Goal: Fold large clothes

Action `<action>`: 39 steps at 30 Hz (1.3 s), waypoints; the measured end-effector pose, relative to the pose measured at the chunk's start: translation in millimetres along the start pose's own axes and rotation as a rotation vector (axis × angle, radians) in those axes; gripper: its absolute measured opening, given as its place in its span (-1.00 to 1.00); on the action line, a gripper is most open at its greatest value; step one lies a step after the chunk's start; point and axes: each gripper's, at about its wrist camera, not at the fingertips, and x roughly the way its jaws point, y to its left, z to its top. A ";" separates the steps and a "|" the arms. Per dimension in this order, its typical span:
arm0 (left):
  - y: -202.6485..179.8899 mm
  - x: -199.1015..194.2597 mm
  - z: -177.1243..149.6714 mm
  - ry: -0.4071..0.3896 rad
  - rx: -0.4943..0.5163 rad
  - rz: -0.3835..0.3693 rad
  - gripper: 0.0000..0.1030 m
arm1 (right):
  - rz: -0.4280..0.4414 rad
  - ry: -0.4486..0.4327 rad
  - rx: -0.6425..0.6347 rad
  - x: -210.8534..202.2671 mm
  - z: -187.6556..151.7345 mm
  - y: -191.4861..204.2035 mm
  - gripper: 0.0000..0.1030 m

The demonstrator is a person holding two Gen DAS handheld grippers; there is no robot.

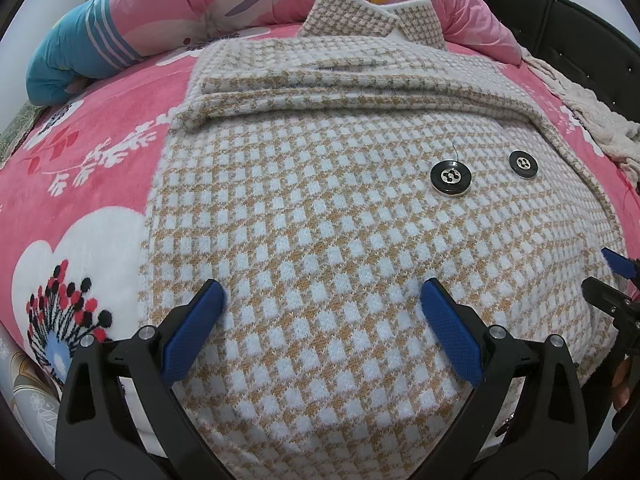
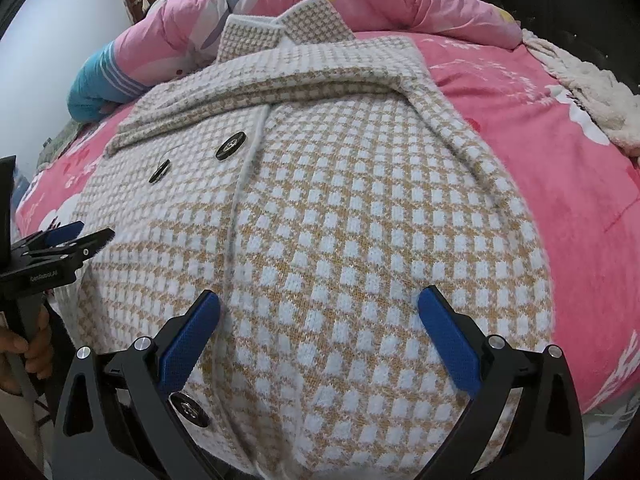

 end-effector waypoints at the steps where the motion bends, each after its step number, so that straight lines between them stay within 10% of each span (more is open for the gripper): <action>1: 0.1 0.1 -0.1 -0.001 0.000 0.000 0.87 | 0.001 -0.001 0.003 0.1 -0.1 -0.2 0.88; 17: 3.5 -38.6 -10.2 -0.132 0.011 -0.047 0.87 | -0.001 -0.025 0.009 -1.5 -2.3 -1.7 0.88; 25: 15.9 -84.7 -56.4 -0.217 0.078 -0.021 0.87 | -0.022 -0.018 0.024 -2.0 -1.9 1.8 0.88; 39: 25.6 -85.0 -151.9 -0.144 0.090 -0.040 0.85 | -0.022 -0.022 0.016 -0.4 -3.3 2.8 0.88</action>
